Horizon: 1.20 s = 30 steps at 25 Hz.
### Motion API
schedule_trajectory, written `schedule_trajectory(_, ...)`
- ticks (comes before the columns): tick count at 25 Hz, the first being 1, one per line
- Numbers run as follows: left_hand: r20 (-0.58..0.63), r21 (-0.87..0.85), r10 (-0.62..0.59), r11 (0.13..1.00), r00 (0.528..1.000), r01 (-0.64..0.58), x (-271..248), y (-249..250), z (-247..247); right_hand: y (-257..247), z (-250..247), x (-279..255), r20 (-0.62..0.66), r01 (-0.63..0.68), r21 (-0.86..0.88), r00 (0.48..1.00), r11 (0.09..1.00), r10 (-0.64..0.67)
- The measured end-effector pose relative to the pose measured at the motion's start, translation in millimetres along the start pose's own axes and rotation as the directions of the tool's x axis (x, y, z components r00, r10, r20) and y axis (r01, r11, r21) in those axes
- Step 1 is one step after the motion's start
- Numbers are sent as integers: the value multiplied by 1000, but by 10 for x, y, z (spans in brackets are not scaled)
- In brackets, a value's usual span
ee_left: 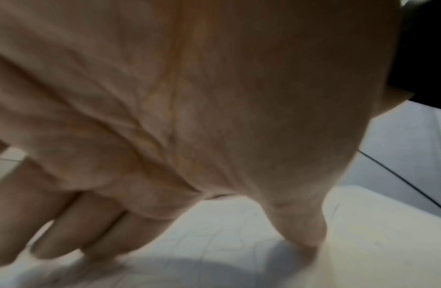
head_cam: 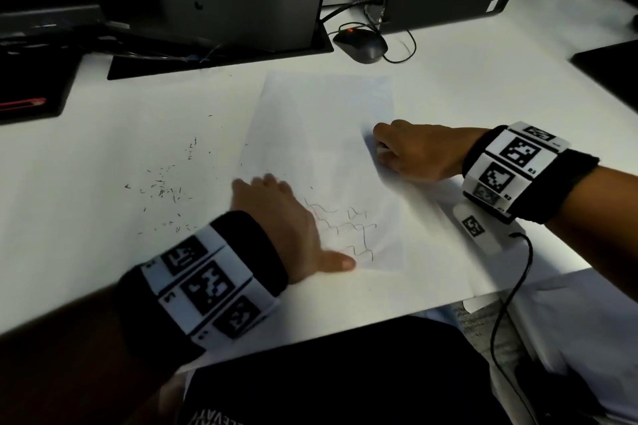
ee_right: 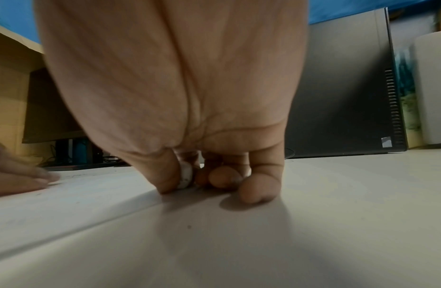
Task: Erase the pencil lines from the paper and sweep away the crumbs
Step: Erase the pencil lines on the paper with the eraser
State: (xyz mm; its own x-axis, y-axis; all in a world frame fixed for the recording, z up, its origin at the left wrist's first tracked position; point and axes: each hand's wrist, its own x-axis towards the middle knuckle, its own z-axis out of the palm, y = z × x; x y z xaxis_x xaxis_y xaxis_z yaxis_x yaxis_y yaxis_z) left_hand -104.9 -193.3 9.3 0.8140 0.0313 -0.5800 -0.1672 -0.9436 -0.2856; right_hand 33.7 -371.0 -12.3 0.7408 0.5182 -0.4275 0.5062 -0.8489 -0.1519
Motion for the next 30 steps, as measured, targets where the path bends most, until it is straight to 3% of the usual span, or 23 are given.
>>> schedule_trajectory(1,-22,14,-17,1000,1000,18,0,-32,-6,5,6,4,1,2,1,1000,1000,-2)
schedule_trajectory(3,-120,-26,196,979,973,-200,46,67,-44,-7,0,26,2,11,-10,1000,1000,-11)
schedule_trajectory(4,-132,-51,336,937,933,-345,72,167,-68,1,-1,34,1,15,-18,1000,1000,-15)
schedule_trajectory(5,-126,-68,416,902,900,-426,98,252,-59,2,-3,40,-3,17,-26,1000,1000,-17)
schedule_trajectory(6,-111,-87,424,897,899,-434,133,268,-37,2,-4,43,-5,16,-31,1000,999,-16)
schedule_trajectory(7,-94,-106,359,924,929,-368,174,186,-2,-9,-7,37,-4,12,-32,1000,999,-12)
schedule_trajectory(9,-45,-127,103,986,994,-108,235,-155,62,-10,1,30,-3,5,-17,1000,1000,-5)
schedule_trajectory(11,-13,-75,-69,995,998,68,193,-430,121,3,7,30,9,0,-16,1000,1000,0)
schedule_trajectory(14,-22,-48,-24,999,999,22,45,-352,179,1,-96,21,6,27,-45,1000,999,-27)
schedule_trajectory(17,-30,-94,-37,995,999,34,4,-27,147,-82,-230,59,-77,78,-7,994,997,-78)
schedule_trajectory(19,-90,-130,-24,991,996,12,21,136,97,-150,-205,123,-54,113,15,992,994,-112)
schedule_trajectory(21,-170,-116,143,980,975,-164,40,310,41,-165,-115,182,-7,113,-36,994,993,-113)
schedule_trajectory(23,-159,-86,319,938,934,-335,9,461,19,-164,-64,207,-7,106,-51,994,993,-107)
schedule_trajectory(24,-127,-85,338,933,933,-349,-13,481,22,-170,-57,208,-11,110,-43,994,993,-111)
schedule_trajectory(26,-55,-77,244,966,968,-248,-44,332,87,-170,-61,204,-17,109,-35,994,993,-109)
schedule_trajectory(28,4,-76,67,995,998,-67,-96,-17,217,-176,-60,196,-17,95,-32,995,995,-95)
schedule_trajectory(30,30,-76,-98,992,995,100,-153,-339,279,-173,-56,196,-23,96,-31,995,995,-96)
